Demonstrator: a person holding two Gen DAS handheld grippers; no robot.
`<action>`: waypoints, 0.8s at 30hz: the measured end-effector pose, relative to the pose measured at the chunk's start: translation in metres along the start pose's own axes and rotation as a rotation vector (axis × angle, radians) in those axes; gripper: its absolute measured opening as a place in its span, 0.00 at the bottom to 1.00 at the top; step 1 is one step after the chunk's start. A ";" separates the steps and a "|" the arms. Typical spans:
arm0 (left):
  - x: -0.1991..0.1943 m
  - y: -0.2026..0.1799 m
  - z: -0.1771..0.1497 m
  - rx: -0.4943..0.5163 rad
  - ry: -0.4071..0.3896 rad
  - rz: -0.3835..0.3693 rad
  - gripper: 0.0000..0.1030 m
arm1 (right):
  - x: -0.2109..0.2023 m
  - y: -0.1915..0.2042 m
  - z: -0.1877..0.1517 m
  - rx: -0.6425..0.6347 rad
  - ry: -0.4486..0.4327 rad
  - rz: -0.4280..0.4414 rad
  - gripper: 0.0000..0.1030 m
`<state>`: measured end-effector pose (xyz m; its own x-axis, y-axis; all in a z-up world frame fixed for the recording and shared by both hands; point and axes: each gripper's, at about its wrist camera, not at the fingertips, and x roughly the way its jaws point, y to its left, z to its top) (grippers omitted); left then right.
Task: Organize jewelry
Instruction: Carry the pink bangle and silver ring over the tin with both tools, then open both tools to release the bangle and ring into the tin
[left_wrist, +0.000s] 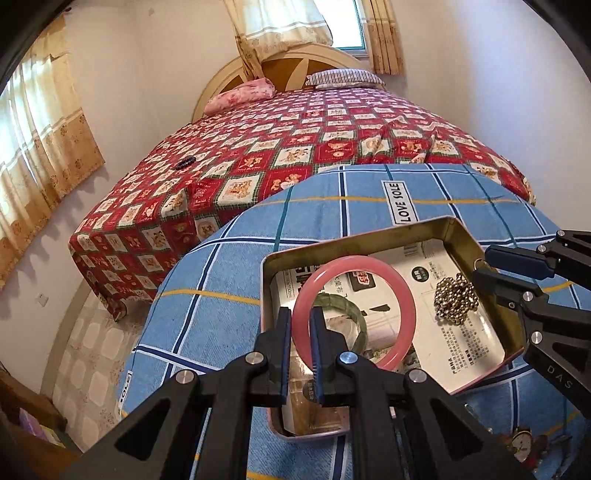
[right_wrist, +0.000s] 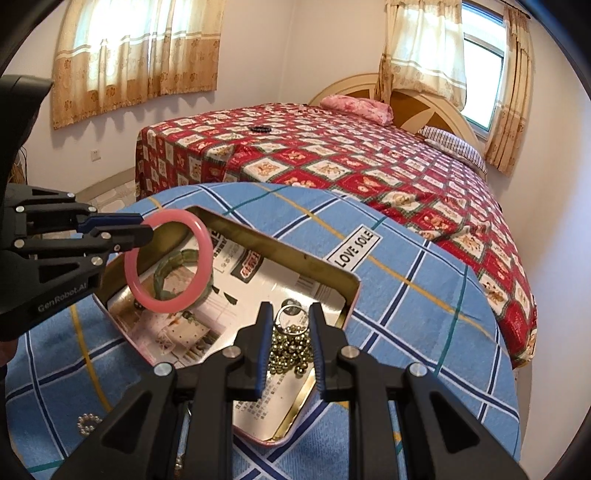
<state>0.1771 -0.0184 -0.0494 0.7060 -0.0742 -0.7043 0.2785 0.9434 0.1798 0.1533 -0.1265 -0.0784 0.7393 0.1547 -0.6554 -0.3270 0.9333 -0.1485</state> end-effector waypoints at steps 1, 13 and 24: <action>0.001 0.000 -0.001 0.001 0.003 0.002 0.09 | 0.001 0.000 -0.001 -0.001 0.003 0.000 0.21; 0.005 -0.002 -0.005 0.007 0.020 0.005 0.09 | 0.005 0.005 -0.012 -0.013 0.041 0.021 0.21; -0.004 -0.001 -0.005 -0.023 -0.002 -0.008 0.20 | -0.003 0.006 -0.018 -0.002 0.039 0.054 0.26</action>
<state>0.1710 -0.0173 -0.0500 0.7055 -0.0825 -0.7039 0.2689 0.9501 0.1582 0.1388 -0.1271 -0.0911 0.6966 0.1922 -0.6912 -0.3673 0.9231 -0.1135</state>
